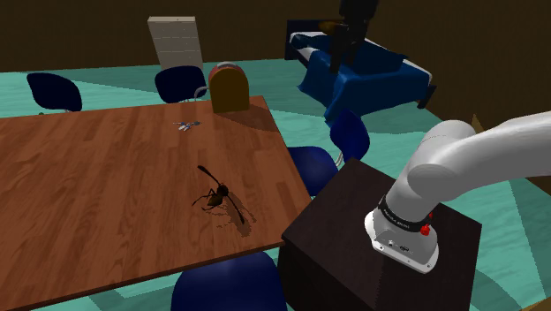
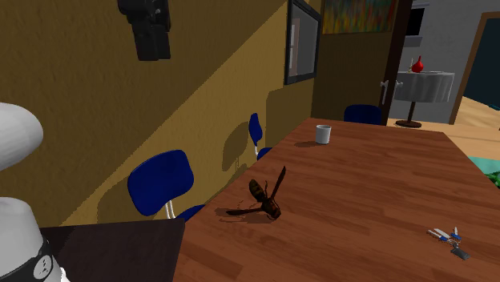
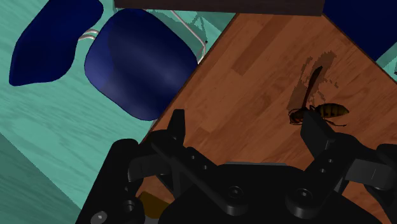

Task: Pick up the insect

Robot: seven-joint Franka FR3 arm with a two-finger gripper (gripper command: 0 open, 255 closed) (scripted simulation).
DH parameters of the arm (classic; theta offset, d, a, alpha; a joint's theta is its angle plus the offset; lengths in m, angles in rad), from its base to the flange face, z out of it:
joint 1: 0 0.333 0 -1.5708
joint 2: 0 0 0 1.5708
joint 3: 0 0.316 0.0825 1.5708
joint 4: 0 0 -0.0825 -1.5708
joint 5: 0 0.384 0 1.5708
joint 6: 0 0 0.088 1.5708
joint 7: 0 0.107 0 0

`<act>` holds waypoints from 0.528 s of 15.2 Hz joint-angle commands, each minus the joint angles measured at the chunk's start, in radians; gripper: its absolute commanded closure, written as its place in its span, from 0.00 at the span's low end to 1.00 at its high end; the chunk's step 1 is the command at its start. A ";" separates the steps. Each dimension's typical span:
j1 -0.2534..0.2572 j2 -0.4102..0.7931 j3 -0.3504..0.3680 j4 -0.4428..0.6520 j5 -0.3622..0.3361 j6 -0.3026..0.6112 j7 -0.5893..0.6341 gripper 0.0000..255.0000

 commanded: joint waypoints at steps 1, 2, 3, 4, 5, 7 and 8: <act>0.000 0.000 0.000 0.000 0.000 0.000 0.000 0.00; 0.002 -0.012 0.017 -0.036 0.009 0.033 0.019 0.00; 0.005 -0.021 0.034 -0.071 0.018 0.066 0.039 0.00; 0.008 -0.030 0.051 -0.104 0.027 0.099 0.058 0.00; 0.012 -0.036 0.069 -0.136 0.036 0.133 0.078 0.00; 0.020 -0.043 0.106 -0.197 0.056 0.203 0.117 0.00; 0.024 -0.043 0.126 -0.225 0.065 0.238 0.137 0.00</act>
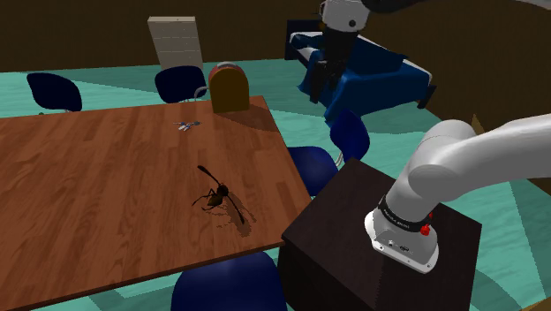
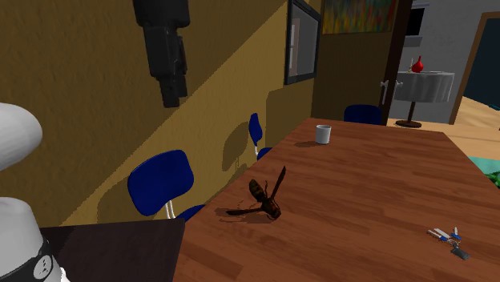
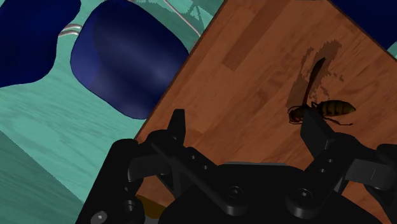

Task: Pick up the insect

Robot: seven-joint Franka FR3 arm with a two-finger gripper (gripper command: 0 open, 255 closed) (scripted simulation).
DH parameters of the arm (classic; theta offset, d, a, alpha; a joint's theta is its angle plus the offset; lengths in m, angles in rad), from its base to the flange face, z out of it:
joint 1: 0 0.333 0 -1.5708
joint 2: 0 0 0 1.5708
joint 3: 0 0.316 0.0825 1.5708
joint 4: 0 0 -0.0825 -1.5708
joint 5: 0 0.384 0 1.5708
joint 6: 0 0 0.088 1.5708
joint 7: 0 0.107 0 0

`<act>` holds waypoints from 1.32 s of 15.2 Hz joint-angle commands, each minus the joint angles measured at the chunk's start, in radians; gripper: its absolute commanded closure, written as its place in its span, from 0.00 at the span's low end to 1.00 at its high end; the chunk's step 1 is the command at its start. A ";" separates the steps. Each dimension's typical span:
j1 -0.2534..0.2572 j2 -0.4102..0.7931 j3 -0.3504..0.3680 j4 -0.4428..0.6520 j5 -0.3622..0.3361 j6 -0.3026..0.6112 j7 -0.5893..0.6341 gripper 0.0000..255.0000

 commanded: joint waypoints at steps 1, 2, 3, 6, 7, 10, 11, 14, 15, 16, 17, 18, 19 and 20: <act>0.010 -0.007 0.041 -0.056 0.022 0.068 0.044 0.00; 0.015 -0.002 0.062 -0.081 0.032 0.105 0.064 0.00; 0.020 0.004 0.083 -0.105 0.042 0.143 0.085 0.00; 0.033 0.039 0.148 -0.166 0.070 0.262 0.148 0.00; 0.036 0.056 0.172 -0.182 0.079 0.304 0.169 0.00; 0.041 0.123 0.245 -0.222 0.100 0.433 0.237 0.00; 0.040 0.151 0.271 -0.231 0.105 0.477 0.261 0.00; 0.027 0.250 0.353 -0.246 0.105 0.613 0.340 0.00; 0.017 0.288 0.383 -0.247 0.100 0.658 0.370 0.00; 0.004 0.328 0.415 -0.246 0.090 0.703 0.402 0.00; -0.013 0.369 0.448 -0.243 0.075 0.748 0.438 0.00; -0.035 0.413 0.484 -0.238 0.053 0.792 0.477 0.00; -0.062 0.458 0.522 -0.230 0.024 0.835 0.521 0.00; -0.097 0.504 0.565 -0.221 -0.015 0.876 0.571 0.00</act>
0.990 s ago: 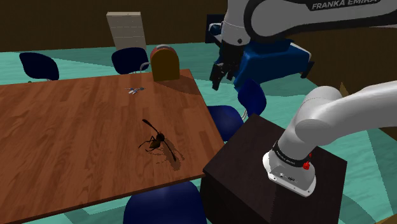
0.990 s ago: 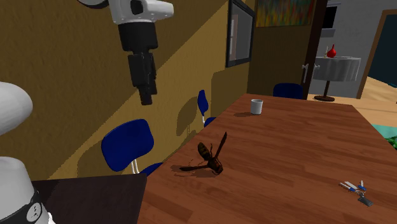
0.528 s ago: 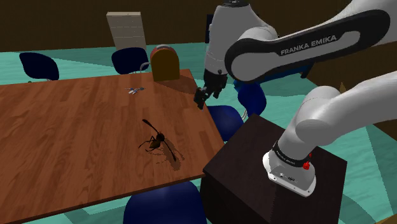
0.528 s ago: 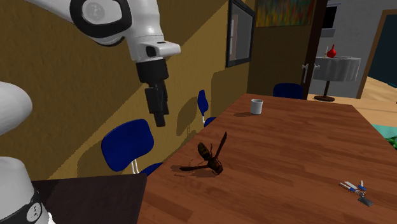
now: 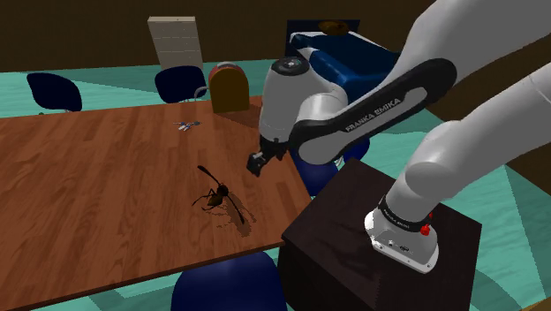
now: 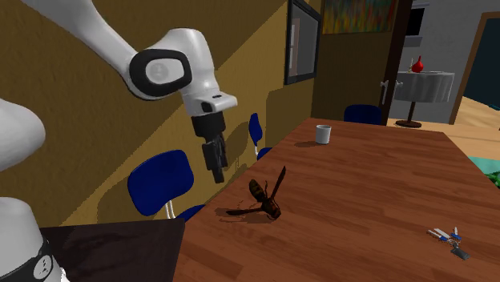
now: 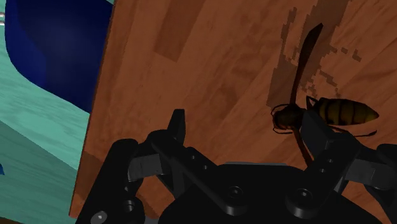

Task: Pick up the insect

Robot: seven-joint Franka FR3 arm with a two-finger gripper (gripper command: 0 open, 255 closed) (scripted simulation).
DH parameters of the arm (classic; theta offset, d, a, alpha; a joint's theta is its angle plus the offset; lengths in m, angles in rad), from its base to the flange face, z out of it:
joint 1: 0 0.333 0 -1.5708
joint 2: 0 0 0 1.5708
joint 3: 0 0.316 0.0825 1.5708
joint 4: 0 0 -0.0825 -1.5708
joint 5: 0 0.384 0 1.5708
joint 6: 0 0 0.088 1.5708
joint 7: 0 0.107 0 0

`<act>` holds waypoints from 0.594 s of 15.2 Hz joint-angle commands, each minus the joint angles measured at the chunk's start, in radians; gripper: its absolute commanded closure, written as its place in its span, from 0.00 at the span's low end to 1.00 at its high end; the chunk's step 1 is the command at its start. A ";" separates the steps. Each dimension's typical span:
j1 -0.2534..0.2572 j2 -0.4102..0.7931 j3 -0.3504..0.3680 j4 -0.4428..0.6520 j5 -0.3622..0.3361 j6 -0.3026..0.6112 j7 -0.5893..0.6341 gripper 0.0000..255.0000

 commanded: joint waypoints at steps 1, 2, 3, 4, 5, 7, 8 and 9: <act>-0.071 0.098 0.093 0.020 -0.085 0.088 0.116 0.00; -0.123 0.149 0.146 0.034 -0.153 0.123 0.186 0.00; -0.186 0.203 0.206 0.052 -0.242 0.153 0.271 0.00; -0.259 0.263 0.269 0.074 -0.363 0.175 0.379 0.00; -0.334 0.336 0.330 0.103 -0.524 0.182 0.516 0.00; -0.387 0.519 0.358 0.184 -0.895 0.130 0.819 0.00; -0.336 0.593 0.307 0.224 -1.016 0.100 0.921 0.00; -0.259 0.648 0.233 0.261 -1.093 0.083 0.992 0.00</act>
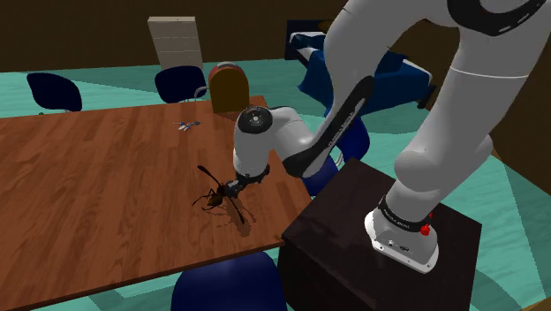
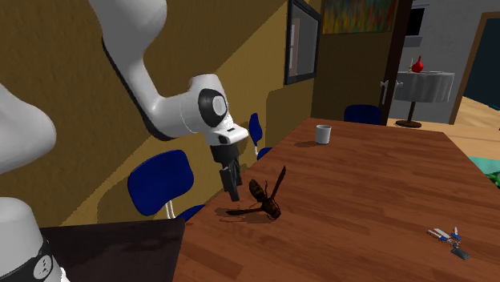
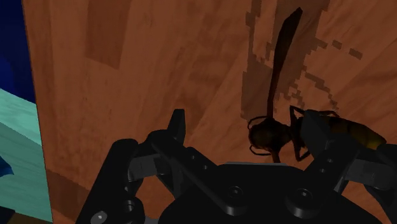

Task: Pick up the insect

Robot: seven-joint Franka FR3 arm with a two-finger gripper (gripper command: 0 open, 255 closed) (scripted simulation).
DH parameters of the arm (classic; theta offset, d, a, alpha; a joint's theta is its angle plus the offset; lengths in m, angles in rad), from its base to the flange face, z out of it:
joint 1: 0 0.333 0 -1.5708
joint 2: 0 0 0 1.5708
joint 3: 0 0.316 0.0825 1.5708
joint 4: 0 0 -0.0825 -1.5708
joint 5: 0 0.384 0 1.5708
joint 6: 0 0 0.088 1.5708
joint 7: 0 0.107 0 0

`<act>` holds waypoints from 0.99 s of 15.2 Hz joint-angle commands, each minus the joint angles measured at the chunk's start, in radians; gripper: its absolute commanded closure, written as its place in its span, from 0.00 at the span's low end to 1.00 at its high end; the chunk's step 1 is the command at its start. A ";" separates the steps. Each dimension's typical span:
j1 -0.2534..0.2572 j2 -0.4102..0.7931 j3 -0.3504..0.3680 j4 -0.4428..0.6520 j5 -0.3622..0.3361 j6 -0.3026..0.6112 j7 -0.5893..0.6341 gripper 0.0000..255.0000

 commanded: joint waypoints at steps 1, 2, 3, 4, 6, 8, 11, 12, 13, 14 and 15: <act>0.104 0.142 -0.092 0.089 -0.229 -0.051 0.202 0.00; 0.153 0.190 -0.136 0.125 -0.285 -0.068 0.255 0.00; 0.191 0.239 -0.167 0.162 -0.336 -0.086 0.302 0.00; 0.228 0.285 -0.196 0.198 -0.379 -0.103 0.343 0.00; 0.244 0.309 -0.213 0.212 -0.407 -0.106 0.366 0.00; 0.260 0.338 -0.233 0.224 -0.444 -0.104 0.395 0.00; 0.284 0.381 -0.263 0.243 -0.497 -0.102 0.436 0.00; 0.296 0.403 -0.277 0.253 -0.523 -0.101 0.457 0.00; 0.296 0.403 -0.277 0.253 -0.523 -0.101 0.457 0.00; 0.296 0.403 -0.277 0.253 -0.523 -0.101 0.457 0.00; 0.296 0.402 -0.277 0.252 -0.523 -0.101 0.457 1.00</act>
